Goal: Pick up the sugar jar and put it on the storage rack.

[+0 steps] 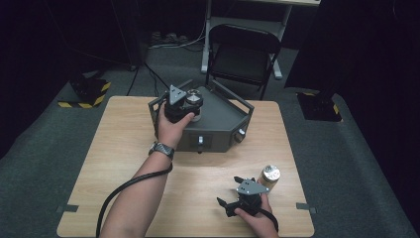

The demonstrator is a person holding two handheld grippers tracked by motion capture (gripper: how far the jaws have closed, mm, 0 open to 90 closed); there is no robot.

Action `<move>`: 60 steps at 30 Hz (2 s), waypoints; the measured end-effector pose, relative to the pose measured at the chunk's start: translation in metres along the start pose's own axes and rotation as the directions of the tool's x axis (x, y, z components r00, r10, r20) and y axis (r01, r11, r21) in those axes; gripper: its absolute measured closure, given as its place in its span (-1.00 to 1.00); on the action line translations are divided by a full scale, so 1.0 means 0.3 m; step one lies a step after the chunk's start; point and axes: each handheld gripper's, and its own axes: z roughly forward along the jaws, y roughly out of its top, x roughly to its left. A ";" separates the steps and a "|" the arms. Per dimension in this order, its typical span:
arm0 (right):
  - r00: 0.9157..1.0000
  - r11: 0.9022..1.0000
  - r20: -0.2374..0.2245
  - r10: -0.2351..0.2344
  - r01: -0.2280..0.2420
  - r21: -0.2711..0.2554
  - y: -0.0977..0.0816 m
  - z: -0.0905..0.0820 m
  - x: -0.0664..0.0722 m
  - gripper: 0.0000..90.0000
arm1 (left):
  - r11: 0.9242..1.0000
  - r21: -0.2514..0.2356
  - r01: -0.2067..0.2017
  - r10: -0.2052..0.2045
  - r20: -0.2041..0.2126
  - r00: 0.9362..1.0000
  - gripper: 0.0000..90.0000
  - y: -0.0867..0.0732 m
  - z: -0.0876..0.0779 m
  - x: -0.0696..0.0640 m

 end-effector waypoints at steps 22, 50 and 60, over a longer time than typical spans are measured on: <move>1.000 1.000 0.002 -0.006 0.006 -0.001 0.000 0.000 0.004 -0.98 | 0.998 -0.056 0.017 -0.016 0.018 1.000 -0.99 -0.032 -0.158 -0.015; 1.000 1.000 0.006 -0.014 0.014 0.005 0.003 0.002 0.010 -0.98 | 0.996 -0.088 -0.007 0.011 0.040 0.999 -0.99 -0.218 -0.458 -0.059; 1.000 1.000 0.011 -0.015 0.015 0.008 0.005 0.003 0.013 -0.98 | 0.995 -0.099 -0.033 0.039 0.055 0.998 -0.99 -0.319 -0.549 -0.079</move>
